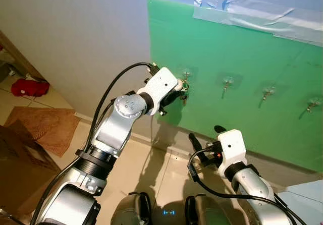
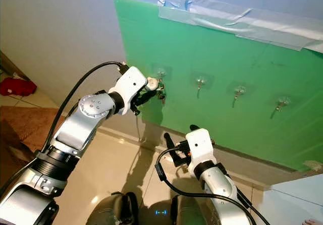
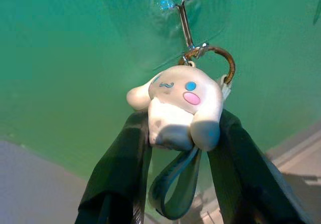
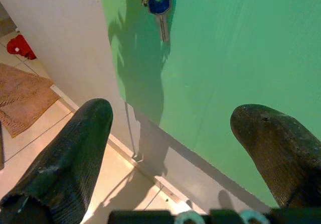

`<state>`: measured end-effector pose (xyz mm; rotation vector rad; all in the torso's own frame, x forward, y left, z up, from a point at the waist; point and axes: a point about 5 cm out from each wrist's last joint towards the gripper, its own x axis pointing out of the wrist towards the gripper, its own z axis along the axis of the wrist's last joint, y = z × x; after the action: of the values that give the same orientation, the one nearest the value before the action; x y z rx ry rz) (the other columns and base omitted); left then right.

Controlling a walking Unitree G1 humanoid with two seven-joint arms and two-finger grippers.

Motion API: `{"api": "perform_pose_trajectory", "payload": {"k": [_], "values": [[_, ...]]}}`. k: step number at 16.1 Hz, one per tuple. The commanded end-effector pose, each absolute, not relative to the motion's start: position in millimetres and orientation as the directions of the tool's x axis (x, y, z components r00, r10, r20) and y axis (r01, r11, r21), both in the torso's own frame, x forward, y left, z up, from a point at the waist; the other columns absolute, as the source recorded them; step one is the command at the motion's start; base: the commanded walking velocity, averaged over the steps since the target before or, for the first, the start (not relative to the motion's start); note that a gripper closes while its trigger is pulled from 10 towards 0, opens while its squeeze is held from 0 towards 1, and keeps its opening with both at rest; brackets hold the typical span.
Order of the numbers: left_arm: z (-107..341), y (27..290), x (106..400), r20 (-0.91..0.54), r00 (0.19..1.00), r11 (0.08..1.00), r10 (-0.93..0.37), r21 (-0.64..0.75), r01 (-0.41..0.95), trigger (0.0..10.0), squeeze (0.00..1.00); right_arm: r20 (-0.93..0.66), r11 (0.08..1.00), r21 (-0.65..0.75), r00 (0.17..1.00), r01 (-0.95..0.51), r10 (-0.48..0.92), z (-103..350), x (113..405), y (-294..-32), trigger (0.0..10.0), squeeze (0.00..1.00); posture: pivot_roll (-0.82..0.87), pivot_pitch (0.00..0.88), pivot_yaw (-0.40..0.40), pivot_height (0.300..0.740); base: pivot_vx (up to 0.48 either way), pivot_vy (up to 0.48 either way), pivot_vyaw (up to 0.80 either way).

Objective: Hang keys on a hook

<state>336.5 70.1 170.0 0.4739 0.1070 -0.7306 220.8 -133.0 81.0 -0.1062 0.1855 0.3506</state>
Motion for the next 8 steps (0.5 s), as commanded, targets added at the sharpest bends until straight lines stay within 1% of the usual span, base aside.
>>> {"api": "perform_pose_trajectory", "payload": {"k": [1, 8], "values": [[163.9, 71.5, 335.8, -0.277, 0.744, 0.646, -0.608, 0.372, 0.666, 10.0, 1.00, -0.209, 0.933, -0.059, 0.918, -0.355, 0.336, 79.7, 219.4, -134.2, 10.0, 0.00, -0.19, 0.176, 0.026, 0.710, 0.000, 0.000, 0.00], [161.9, 73.2, 335.3, -0.278, 0.748, 0.659, -0.603, 0.355, 0.663, 10.0, 1.00, -0.214, 0.933, -0.058, 0.917, -0.356, 0.336, 79.1, 219.1, -133.2, 10.0, 0.00, -0.19, 0.184, 0.021, 0.710, 0.000, 0.000, 0.00]]}}
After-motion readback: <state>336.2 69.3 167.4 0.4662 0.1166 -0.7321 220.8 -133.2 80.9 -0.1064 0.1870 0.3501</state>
